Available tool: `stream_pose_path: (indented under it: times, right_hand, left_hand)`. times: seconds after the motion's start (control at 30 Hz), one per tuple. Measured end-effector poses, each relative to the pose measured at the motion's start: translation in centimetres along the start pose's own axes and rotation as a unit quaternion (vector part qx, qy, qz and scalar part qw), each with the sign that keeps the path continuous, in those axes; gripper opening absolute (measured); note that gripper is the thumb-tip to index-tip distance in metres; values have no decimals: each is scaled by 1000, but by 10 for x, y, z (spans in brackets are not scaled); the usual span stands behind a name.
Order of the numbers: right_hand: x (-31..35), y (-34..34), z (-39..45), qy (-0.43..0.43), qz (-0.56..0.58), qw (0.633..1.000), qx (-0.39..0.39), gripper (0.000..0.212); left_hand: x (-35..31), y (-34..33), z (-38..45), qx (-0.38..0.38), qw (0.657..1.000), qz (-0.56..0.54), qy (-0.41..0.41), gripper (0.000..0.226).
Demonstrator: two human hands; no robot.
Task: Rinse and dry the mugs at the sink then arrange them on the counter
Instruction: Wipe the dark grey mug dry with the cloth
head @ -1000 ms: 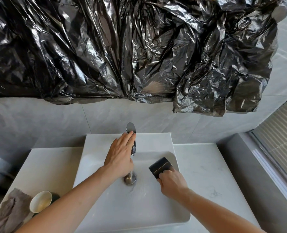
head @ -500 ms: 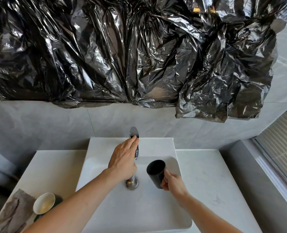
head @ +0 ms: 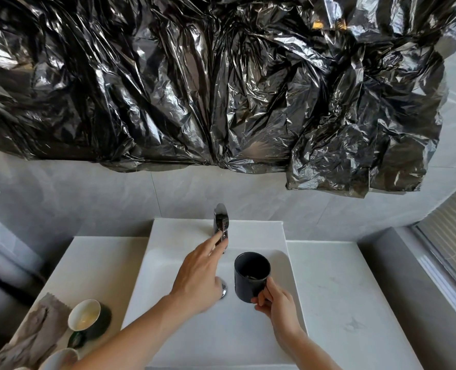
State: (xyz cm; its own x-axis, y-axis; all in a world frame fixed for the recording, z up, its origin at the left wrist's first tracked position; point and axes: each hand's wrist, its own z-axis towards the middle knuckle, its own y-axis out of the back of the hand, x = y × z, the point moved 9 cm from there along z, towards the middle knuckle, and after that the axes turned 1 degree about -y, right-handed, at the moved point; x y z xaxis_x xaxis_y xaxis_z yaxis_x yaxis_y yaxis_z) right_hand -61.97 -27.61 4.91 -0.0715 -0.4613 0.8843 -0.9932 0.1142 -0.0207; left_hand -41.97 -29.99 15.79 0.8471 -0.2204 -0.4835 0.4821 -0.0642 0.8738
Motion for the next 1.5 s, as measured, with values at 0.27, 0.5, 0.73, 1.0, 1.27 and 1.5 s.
stream_pose_path:
  times: [0.27, 0.5, 0.73, 1.0, 1.27, 1.5]
  right_hand:
    - [-38, -10, -32, -35, -33, 998, 34, 56]
    - [-30, -121, -82, -31, -74, 970, 229, 52]
    - [-35, -191, -101, -11, -111, 967, 230, 55]
    - [-40, -213, -108, -8, -76, 987, 141, 55]
    - [-51, -190, -135, 36, -38, 997, 50, 55]
    - [-42, -159, -142, 70, -26, 997, 35, 52]
  left_hand:
    - [47, -33, -133, 65, 982, -139, 114, 57]
    - [123, -7, -217, 16, 944, -236, 230, 53]
    - [325, 49, -243, -126, 887, -153, 418, 24]
    - [475, -1, -248, 153, 856, -26, 493, 27]
    - [466, 42, -234, 39, 854, -132, 502, 32]
    - [350, 209, -229, -253, 898, -199, 300, 14]
